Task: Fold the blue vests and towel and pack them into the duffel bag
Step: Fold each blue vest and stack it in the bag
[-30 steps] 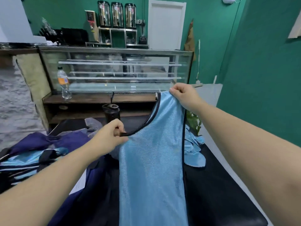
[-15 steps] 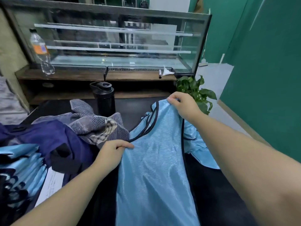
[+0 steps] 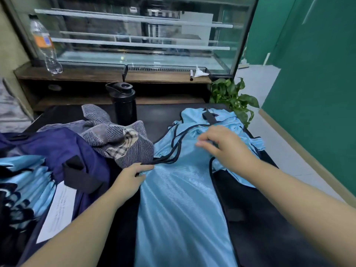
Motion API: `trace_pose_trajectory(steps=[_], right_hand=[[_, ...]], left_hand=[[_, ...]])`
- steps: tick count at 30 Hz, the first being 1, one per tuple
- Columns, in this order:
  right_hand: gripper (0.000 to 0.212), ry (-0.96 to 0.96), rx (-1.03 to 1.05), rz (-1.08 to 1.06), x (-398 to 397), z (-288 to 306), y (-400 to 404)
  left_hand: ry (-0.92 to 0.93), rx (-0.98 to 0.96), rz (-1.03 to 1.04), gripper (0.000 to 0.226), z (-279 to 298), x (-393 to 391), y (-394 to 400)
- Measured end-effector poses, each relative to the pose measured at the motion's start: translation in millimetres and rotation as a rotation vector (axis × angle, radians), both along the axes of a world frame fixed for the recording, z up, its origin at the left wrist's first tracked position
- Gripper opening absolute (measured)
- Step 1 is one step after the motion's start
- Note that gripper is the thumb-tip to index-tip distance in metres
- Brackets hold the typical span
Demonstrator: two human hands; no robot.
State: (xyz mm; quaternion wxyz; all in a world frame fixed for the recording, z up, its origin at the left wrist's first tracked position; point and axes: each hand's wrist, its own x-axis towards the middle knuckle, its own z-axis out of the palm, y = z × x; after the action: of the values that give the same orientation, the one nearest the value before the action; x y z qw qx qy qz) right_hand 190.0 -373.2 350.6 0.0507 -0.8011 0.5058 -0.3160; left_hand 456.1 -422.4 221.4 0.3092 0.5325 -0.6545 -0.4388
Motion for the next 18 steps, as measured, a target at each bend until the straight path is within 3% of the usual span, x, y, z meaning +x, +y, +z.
trace_pose_trajectory(steps=[4, 7, 12, 15, 18], right_hand=[[0.034, 0.143, -0.093, 0.132, 6.3, -28.6, 36.8], [0.024, 0.257, -0.036, 0.244, 11.1, -57.1, 61.0], [0.030, 0.451, 0.017, 0.295, 14.4, -100.5, 78.2], [0.022, 0.403, 0.096, 0.226, 19.0, -103.3, 81.7], [0.024, 0.162, 0.222, -0.024, 18.7, -87.9, 65.1]], left_hand=[[0.032, 0.055, 0.019, 0.050, -9.2, 4.8, -8.3], [0.057, 0.061, 0.018, 0.057, -15.7, 6.2, -12.2], [0.079, 0.074, 0.011, 0.057, -26.3, 9.3, -16.8], [0.063, 0.071, 0.012, 0.056, -27.8, 10.5, -17.1], [0.072, 0.071, 0.014, 0.054, -28.1, 10.3, -17.5]])
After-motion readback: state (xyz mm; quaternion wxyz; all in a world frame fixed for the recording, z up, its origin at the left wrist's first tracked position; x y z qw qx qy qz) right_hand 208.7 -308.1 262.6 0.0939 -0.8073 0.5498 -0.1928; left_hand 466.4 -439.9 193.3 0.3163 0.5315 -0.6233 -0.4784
